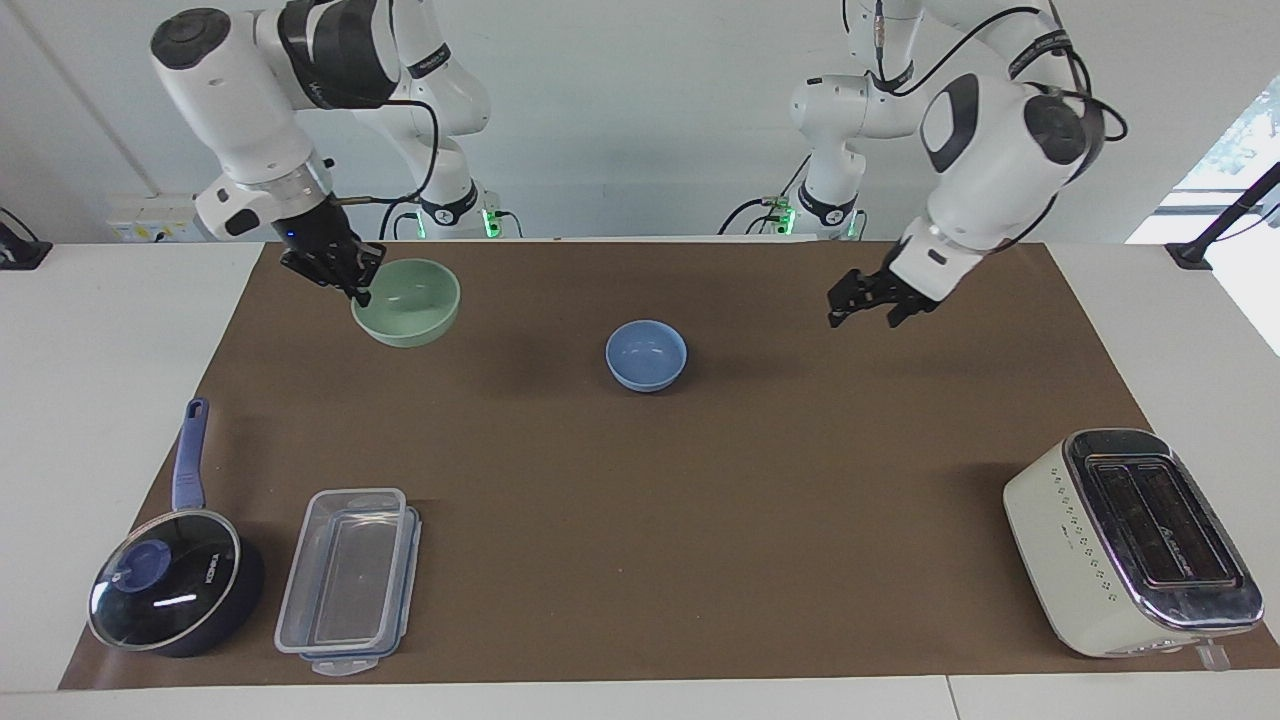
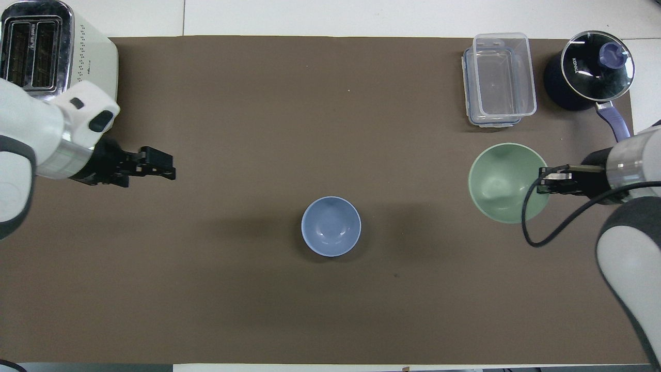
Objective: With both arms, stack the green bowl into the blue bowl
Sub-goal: 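Release the blue bowl with the left gripper while the right gripper lifts the green bowl, then carry the green bowl over the blue bowl with the right gripper, then lower the green bowl into the blue bowl and open the right gripper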
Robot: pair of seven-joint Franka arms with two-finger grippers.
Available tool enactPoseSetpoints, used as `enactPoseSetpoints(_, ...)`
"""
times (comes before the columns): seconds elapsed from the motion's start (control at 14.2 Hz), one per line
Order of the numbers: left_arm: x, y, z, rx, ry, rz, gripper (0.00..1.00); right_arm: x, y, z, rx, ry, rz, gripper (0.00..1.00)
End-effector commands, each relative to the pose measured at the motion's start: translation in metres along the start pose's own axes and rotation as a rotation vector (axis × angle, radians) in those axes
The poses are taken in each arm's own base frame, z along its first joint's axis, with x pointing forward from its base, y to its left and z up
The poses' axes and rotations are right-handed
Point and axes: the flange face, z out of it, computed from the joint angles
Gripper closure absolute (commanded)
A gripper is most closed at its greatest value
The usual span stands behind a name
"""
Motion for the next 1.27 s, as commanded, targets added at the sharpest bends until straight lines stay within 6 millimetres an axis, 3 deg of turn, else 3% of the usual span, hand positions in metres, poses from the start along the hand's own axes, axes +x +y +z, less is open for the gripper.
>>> enactPoseSetpoints(0.0, -0.004, -0.022, -0.018, 0.112, -0.005, 0.051, 0.0, -0.006, -0.056, 0.01, 0.011, 0.017, 0.067, 1.0)
enactPoseSetpoints(0.35, -0.012, -0.033, -0.084, 0.183, -0.023, 0.031, 0.0, -0.032, -0.158, 0.063, 0.082, -0.04, 0.089, 1.0)
enactPoseSetpoints(0.49, -0.018, -0.042, -0.103, 0.152, -0.045, 0.004, 0.0, -0.04, -0.18, 0.094, 0.113, -0.048, 0.076, 1.0)
enactPoseSetpoints(0.63, -0.021, -0.046, -0.109, 0.108, -0.037, -0.007, 0.0, -0.043, -0.188, 0.125, 0.148, -0.042, 0.092, 1.0)
enactPoseSetpoints(0.77, -0.023, -0.045, -0.11, 0.113, -0.035, -0.005, 0.0, -0.051, -0.21, 0.172, 0.151, -0.033, 0.067, 1.0)
enactPoseSetpoints(0.85, -0.024, -0.041, -0.109, 0.12, -0.037, 0.002, 0.0, -0.06, -0.214, 0.184, 0.147, -0.033, 0.055, 1.0)
enactPoseSetpoints(1.2, -0.023, -0.04, -0.106, 0.122, -0.03, 0.006, 0.0, -0.088, -0.224, 0.19, 0.101, -0.103, 0.01, 1.0)
